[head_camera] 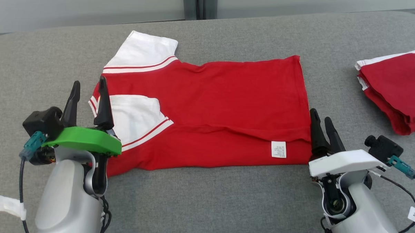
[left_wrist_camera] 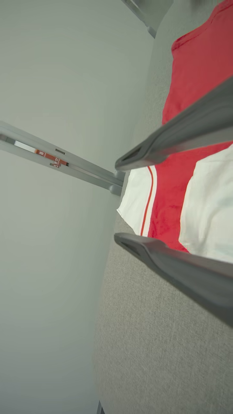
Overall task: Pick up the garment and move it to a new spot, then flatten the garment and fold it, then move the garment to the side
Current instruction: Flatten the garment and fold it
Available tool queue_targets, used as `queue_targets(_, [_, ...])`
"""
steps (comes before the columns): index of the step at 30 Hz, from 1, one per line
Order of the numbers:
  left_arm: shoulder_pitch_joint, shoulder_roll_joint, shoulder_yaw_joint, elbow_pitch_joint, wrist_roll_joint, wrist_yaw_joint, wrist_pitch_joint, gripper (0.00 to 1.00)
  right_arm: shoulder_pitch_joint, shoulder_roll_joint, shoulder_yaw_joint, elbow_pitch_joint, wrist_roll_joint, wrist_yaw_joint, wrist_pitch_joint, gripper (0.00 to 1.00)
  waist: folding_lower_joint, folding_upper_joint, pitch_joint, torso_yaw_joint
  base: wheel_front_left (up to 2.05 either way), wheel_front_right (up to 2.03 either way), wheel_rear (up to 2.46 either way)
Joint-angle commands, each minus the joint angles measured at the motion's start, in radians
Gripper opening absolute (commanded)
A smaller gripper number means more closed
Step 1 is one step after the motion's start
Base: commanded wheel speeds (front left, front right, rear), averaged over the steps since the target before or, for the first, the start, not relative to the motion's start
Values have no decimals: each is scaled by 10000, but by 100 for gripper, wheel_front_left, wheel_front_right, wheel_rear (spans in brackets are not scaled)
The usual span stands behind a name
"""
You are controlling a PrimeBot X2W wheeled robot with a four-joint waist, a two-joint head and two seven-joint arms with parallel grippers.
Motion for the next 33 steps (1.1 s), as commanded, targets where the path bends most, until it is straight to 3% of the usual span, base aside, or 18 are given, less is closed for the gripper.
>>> queue_targets(1, [276,6,-17,-282,-157,-69,-28,100,263,-79,-95,-203,-150,-5,-69,100,0,0,-137,77,0,0,0])
queue_targets(6, [1172,12,97,-1300,-525,-149,-26,100,853,-92,-550,-956,-950,-5,-134,100,0,0,-361,139,0,0,0])
queue_targets(12, [2400,488,250,-1634,-935,-138,410,100,1660,35,-1008,-1726,-2210,-5,-131,100,0,0,-659,276,0,0,0])
queue_targets(16, [3100,622,349,-1688,-1309,110,1506,100,2096,111,-1229,-2037,-3096,-5,28,100,0,0,-841,375,0,0,0])
queue_targets(24, [3744,381,178,-1576,-2139,666,3815,100,2568,280,-1480,-2551,-3792,-5,574,100,0,0,-939,360,0,0,0])
queue_targets(33, [3323,235,235,-930,-2517,1046,4038,100,2597,326,-1537,-2635,-4004,-5,1006,100,0,0,-647,-32,0,0,0])
